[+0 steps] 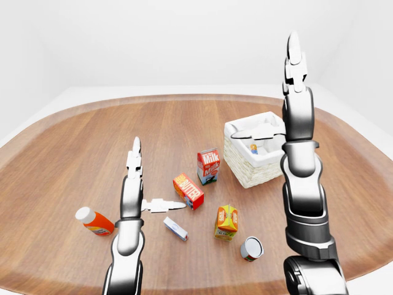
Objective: Pick up the alphabet soup and the tomato sauce, and put them in the basket.
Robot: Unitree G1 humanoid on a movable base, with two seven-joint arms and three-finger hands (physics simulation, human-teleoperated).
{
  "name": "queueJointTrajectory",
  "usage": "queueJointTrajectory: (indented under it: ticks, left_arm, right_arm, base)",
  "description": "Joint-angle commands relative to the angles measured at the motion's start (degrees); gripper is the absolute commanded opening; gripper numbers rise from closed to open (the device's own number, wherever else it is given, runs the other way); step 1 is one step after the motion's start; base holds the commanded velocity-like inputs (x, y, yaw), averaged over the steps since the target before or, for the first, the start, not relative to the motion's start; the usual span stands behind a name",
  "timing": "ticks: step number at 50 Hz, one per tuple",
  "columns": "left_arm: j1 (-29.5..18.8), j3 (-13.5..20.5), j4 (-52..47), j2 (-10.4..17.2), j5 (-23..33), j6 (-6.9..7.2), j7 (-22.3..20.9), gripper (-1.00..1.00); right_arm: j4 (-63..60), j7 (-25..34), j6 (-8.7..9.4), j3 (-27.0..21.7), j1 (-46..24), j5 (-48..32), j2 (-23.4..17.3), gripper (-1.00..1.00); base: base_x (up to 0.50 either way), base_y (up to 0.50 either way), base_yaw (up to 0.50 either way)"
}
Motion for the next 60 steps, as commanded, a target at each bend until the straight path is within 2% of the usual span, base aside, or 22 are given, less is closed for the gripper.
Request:
queueJointTrajectory:
  ticks: [1, 7, 10, 46, 49, 52, 55, 60]
  left_arm:
    - [-0.1, 0.1, -0.3, 0.1, 0.2, 0.00, -0.1, 1.00]
    - [-0.1, 0.2, -0.3, 0.1, 0.2, 0.00, 0.0, 1.00]
    - [-0.1, 0.2, -0.2, 0.2, 0.1, 0.00, 0.1, 1.00]
    - [0.5, -0.1, -0.8, 0.1, 0.5, 0.00, -0.2, 1.00]
    - [0.3, -0.1, -0.8, 0.2, 0.5, 0.00, -0.2, 1.00]
    - [0.1, 0.0, -0.4, 0.2, 0.5, 0.00, -0.2, 1.00]
    - [0.0, 0.0, -0.3, 0.2, 0.5, 0.00, -0.2, 1.00]
    - [0.1, 0.0, -0.5, 0.1, 0.6, 0.00, -0.2, 1.00]
  right_arm:
    - [-5.2, 1.1, 0.00, -0.1, 3.6, 0.5, 0.5, 1.00]
    - [-9.5, 2.1, 0.00, 0.2, 6.2, 0.4, 1.2, 1.00]
    - [-12.1, 3.8, 0.00, 0.1, 7.5, 4.3, 2.4, 1.00]
    - [-27.0, 7.4, 0.00, 0.5, 25.4, 3.8, 4.8, 1.00]
    - [-27.4, 7.4, -0.77, 0.4, 26.5, 3.9, 4.9, 1.00]
    - [-27.3, 7.5, -3.13, 0.4, 28.9, 4.0, 5.3, 1.00]
    - [-27.3, 7.7, -4.19, 0.2, 29.9, 4.1, 5.4, 1.00]
    - [-26.7, 7.9, -7.56, 0.6, 32.8, 3.8, 5.9, 1.00]
  base:
    - [0.00, 0.00, 0.00]
    - [0.00, 0.00, 0.00]
    - [0.00, 0.00, 0.00]
    - [0.00, 0.00, 0.00]
    - [0.00, 0.00, 0.00]
    - [0.00, 0.00, 0.00]
    - [0.00, 0.00, 0.00]
    - [0.00, 0.00, 0.00]
